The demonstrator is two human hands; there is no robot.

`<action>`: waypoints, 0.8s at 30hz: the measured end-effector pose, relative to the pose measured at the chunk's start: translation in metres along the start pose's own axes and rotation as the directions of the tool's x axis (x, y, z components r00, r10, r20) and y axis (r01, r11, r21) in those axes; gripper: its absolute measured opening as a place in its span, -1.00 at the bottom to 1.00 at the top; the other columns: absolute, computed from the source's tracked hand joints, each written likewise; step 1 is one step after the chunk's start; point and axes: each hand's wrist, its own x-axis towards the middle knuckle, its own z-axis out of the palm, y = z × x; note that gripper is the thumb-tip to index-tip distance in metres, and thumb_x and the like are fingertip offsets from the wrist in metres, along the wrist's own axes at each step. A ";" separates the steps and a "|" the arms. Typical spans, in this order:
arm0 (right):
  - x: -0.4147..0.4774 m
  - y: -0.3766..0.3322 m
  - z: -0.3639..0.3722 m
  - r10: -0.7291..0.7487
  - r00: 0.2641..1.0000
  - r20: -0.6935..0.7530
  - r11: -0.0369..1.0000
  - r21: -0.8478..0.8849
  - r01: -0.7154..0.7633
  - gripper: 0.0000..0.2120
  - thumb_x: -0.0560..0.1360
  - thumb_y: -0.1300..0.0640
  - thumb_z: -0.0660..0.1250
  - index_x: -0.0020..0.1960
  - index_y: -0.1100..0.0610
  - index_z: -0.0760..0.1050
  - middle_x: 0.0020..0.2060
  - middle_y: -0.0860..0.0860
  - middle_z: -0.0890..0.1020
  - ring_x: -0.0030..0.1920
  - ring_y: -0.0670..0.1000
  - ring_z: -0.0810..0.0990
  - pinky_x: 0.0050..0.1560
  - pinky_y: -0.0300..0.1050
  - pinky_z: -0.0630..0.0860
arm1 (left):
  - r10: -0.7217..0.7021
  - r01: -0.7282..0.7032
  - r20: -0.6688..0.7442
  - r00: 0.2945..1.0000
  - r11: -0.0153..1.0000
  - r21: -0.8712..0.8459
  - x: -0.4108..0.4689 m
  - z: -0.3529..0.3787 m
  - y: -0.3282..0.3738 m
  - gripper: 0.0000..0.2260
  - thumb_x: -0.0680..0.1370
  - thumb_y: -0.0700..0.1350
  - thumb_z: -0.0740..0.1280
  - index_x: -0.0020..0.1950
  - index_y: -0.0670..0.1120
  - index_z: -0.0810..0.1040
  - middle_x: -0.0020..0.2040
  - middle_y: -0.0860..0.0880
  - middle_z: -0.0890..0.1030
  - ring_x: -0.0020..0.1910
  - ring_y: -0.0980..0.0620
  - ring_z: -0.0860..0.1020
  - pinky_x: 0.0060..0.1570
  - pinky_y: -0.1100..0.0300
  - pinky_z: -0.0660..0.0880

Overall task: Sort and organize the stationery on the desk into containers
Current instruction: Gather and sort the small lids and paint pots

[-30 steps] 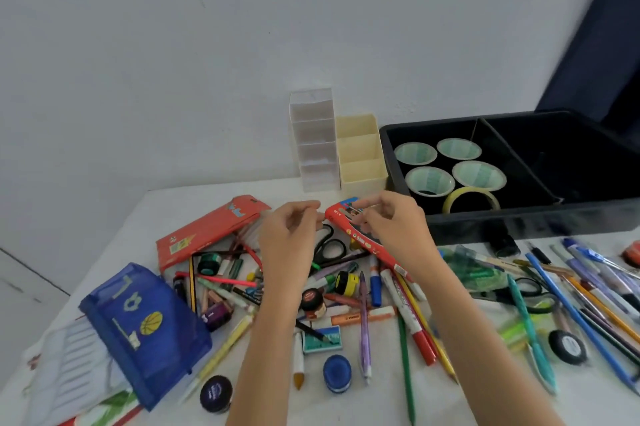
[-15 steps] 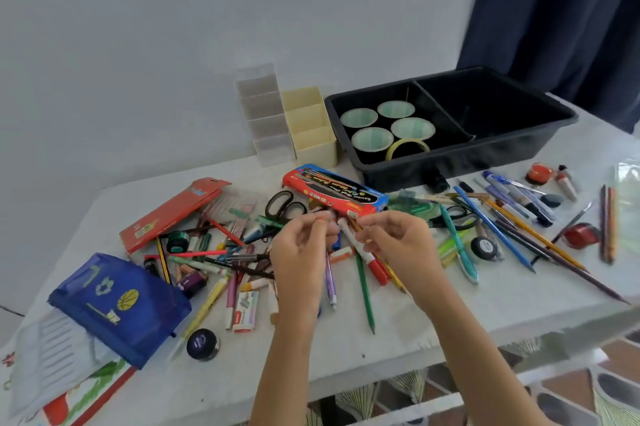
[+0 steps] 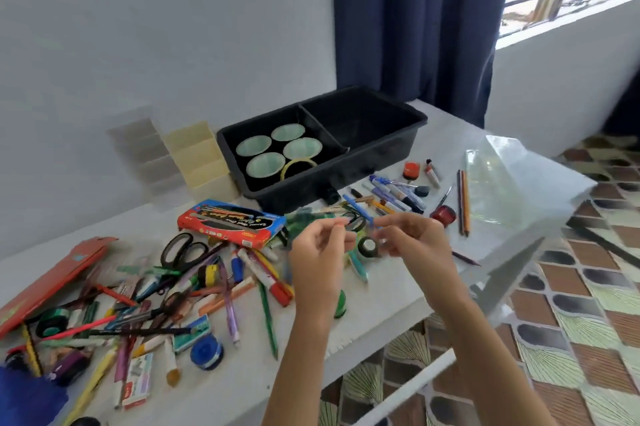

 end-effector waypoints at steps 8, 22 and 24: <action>0.051 0.001 -0.125 -0.048 0.971 -0.233 0.997 -0.076 0.031 -0.82 0.48 0.31 0.28 -0.09 0.12 0.62 -0.27 0.03 0.69 -0.28 -0.05 0.65 -0.22 -0.26 0.54 | -0.001 0.007 0.198 0.980 0.999 -0.033 0.011 0.132 0.009 -0.87 0.56 -0.20 0.27 0.00 -0.09 0.60 -0.18 -0.03 0.67 -0.15 0.08 0.65 -0.16 0.32 0.56; 0.120 0.070 -0.255 0.088 0.922 -0.378 0.921 -0.323 -0.220 -0.64 0.55 0.16 0.25 0.33 0.18 0.38 0.23 0.16 0.48 0.22 0.10 0.45 0.24 0.13 0.43 | -0.132 0.020 0.434 0.891 0.968 0.252 0.031 0.315 -0.039 -0.60 0.60 -0.12 0.21 0.44 -0.10 0.31 0.38 -0.05 0.42 0.35 0.04 0.37 0.26 0.23 0.34; 0.123 0.076 -0.253 0.125 0.928 -0.351 0.936 -0.268 -0.228 -0.61 0.57 0.11 0.24 0.36 0.21 0.36 0.26 0.15 0.47 0.24 0.08 0.47 0.27 0.06 0.42 | -0.152 0.038 0.432 0.889 0.964 0.262 0.029 0.322 -0.047 -0.56 0.60 -0.11 0.22 0.47 -0.09 0.25 0.42 -0.04 0.36 0.39 0.05 0.33 0.33 0.19 0.31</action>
